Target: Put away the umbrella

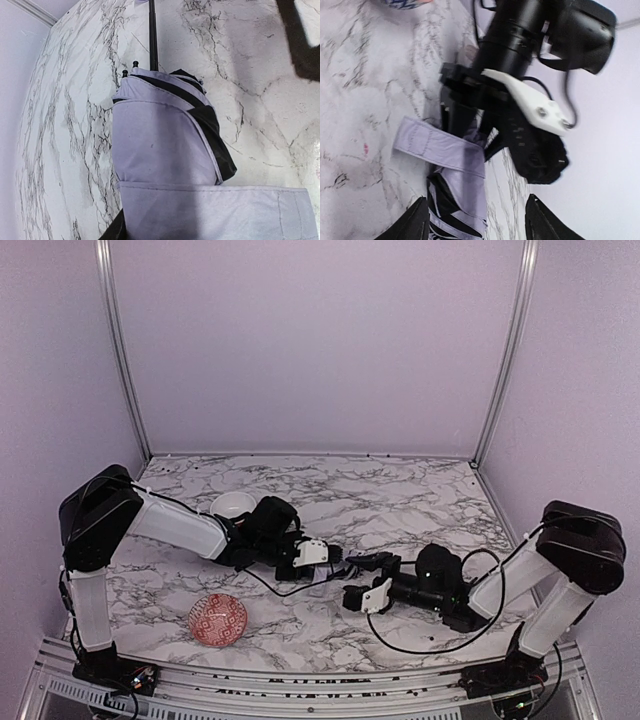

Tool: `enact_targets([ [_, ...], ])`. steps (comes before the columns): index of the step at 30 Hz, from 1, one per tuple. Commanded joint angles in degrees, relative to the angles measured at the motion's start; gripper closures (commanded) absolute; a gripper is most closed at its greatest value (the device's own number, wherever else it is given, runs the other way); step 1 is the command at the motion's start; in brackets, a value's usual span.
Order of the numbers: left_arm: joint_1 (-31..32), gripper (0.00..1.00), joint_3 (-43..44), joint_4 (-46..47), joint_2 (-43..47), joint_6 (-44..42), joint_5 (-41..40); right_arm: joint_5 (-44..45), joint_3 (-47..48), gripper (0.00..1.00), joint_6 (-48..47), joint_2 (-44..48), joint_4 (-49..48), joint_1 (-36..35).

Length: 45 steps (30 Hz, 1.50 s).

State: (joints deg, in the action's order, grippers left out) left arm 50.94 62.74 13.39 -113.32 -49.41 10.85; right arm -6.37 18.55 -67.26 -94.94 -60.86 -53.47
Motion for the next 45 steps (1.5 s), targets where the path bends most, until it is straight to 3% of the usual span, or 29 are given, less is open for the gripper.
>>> enact_targets([
  [1,-1.2,1.00,0.0,-2.4,-1.8,5.7,-3.6,5.2,3.8,0.36,32.3,9.3,4.8,0.5],
  [4,-1.9,1.00,1.9,-2.2,-2.1,10.9,-4.5,-3.0,10.1,0.36,54.1,14.1,21.0,7.0],
  [7,-2.1,1.00,3.3,-2.1,-3.0,14.4,-6.2,-16.1,11.2,0.38,72.6,14.4,20.9,15.2],
  [11,-2.1,1.00,4.9,-2.1,-4.2,17.8,-7.3,-24.0,12.7,0.42,82.1,10.5,20.4,17.5],
  [17,-2.3,1.00,7.4,-1.2,-5.8,21.9,-10.9,-32.6,23.4,0.42,88.4,0.0,28.6,20.9],
  [21,-2.5,1.00,10.0,-1.9,-7.1,22.9,-11.7,-39.6,29.0,0.48,96.1,-9.7,29.6,23.1],
  [36,-2.6,1.00,14.1,-5.3,-9.3,23.1,-11.0,-49.9,40.5,0.49,94.6,-23.8,36.1,22.3],
  [39,-2.7,1.00,14.8,-5.9,-9.7,23.2,-10.9,-51.6,41.0,0.57,94.6,-24.5,36.4,22.2],
  [45,-2.8,1.00,16.5,-8.5,-10.8,23.1,-10.3,-55.6,40.5,0.97,96.0,-25.7,35.0,22.4],
])
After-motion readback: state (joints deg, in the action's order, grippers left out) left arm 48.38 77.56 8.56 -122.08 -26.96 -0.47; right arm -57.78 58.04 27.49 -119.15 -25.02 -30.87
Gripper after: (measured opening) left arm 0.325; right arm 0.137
